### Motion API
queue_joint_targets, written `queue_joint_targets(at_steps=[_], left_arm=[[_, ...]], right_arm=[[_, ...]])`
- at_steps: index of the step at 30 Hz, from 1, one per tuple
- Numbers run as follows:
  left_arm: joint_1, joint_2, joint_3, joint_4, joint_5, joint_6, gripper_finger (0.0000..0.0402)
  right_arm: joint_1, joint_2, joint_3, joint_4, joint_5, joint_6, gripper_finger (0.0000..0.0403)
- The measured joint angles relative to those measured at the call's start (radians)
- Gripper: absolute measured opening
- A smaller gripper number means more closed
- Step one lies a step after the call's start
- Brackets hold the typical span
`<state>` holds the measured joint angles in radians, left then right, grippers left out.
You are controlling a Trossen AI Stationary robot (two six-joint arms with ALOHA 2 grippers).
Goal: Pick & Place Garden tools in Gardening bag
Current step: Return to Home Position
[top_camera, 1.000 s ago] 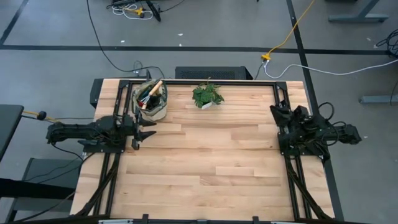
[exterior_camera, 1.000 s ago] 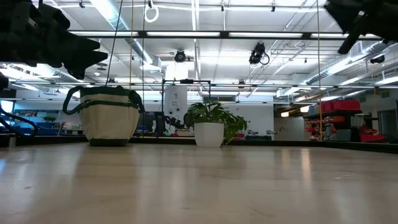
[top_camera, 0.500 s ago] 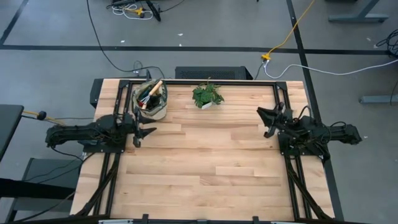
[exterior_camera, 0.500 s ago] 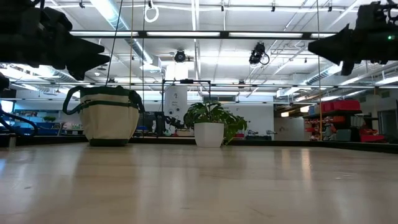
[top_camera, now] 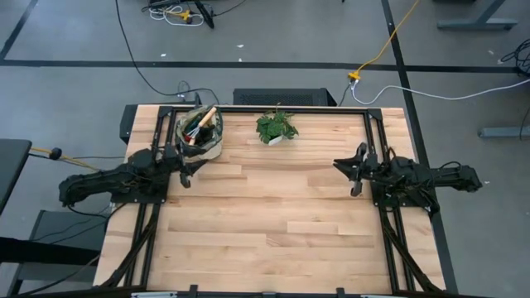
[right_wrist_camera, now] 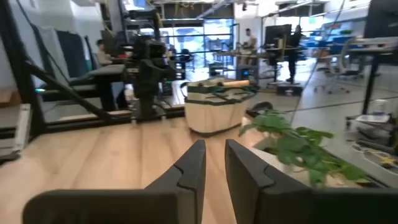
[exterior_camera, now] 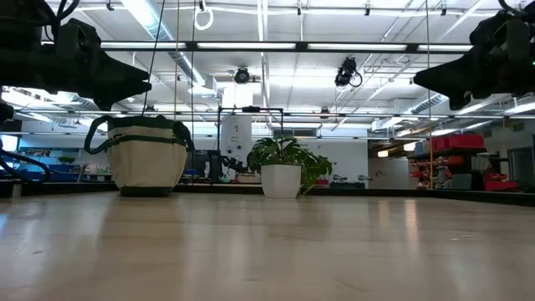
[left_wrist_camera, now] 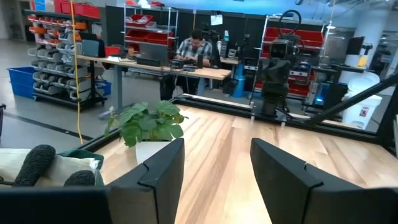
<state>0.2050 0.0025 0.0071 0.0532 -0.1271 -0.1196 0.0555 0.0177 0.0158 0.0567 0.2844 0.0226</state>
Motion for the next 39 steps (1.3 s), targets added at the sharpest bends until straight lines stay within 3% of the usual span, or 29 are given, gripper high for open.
queue_joint_targets(at_steps=[31,39], left_arm=[[-0.044,0.004,0.000,0.000,0.000,0.000,0.0190],[-0.170,0.001,0.000,0.000,0.001,0.000,0.0190]], right_arm=[[0.000,0.000,0.000,0.001,-0.013,0.047,0.0062],[0.000,0.000,0.000,0.001,-0.013,0.047,0.0062]])
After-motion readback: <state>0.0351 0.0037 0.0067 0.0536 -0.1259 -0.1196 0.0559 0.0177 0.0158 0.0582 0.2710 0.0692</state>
